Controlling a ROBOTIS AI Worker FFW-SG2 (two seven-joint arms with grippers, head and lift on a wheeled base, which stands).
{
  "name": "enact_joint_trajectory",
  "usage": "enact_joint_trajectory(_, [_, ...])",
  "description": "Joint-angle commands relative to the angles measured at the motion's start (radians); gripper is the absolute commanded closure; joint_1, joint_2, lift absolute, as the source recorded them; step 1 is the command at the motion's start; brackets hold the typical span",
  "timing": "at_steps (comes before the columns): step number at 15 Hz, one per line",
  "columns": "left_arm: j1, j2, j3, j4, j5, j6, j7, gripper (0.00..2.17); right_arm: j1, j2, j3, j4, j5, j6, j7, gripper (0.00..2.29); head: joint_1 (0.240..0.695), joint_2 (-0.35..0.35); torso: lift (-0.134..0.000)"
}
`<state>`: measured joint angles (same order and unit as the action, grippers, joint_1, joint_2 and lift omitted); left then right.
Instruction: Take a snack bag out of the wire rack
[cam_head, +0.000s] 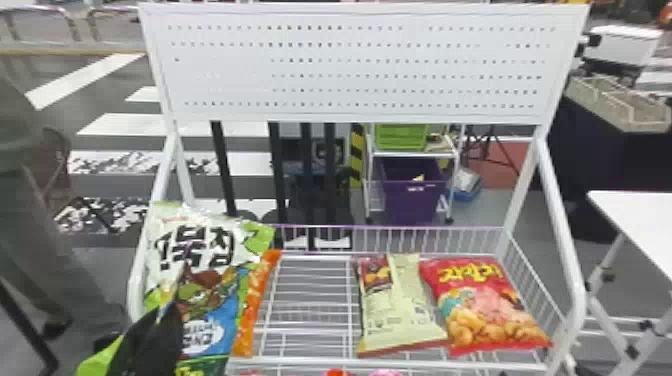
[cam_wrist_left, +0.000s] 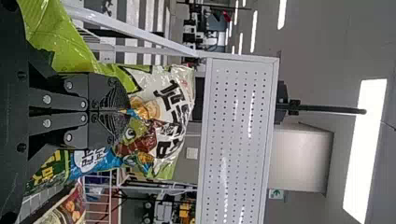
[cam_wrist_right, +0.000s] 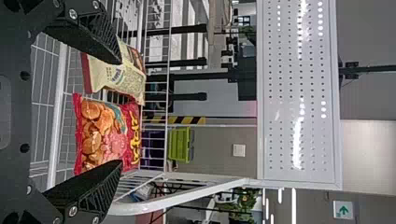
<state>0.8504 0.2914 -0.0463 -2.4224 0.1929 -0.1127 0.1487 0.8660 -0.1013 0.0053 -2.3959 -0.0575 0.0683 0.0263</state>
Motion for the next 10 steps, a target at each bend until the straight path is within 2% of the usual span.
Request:
enact_joint_trajectory(1, [-0.001, 0.0, -0.004, 0.002, -0.003, 0.002, 0.0, 2.11, -0.144, -0.046, 0.033, 0.092, -0.036, 0.097, -0.025, 0.15, 0.499, 0.0, 0.0])
enact_joint_trajectory(2, [0.001, -0.002, -0.006, 0.0, -0.004, 0.002, 0.0, 2.11, -0.225, -0.074, 0.067, 0.144, -0.058, 0.127, -0.034, 0.15, 0.499, 0.0, 0.0])
enact_joint_trajectory(4, [0.006, -0.003, -0.006, -0.001, -0.007, 0.002, 0.0, 2.11, -0.378, -0.109, 0.121, 0.235, -0.108, 0.195, -0.068, 0.15, 0.499, 0.0, 0.0])
enact_joint_trajectory(6, [0.01, -0.003, -0.004, -0.003, -0.009, 0.002, 0.0, 2.11, -0.535, -0.112, 0.176, 0.34, -0.142, 0.265, -0.077, 0.15, 0.499, 0.0, 0.0])
enact_joint_trajectory(8, [0.01, -0.005, -0.004, -0.003, -0.01, 0.002, 0.0, 2.11, -0.668, -0.106, 0.231, 0.426, -0.143, 0.364, -0.088, 0.18, 0.499, 0.0, 0.0])
enact_joint_trajectory(10, [0.006, -0.003, -0.004, -0.001, -0.01, 0.005, 0.0, 2.11, -0.769, -0.087, 0.257, 0.518, -0.145, 0.419, -0.094, 0.18, 0.499, 0.0, 0.0])
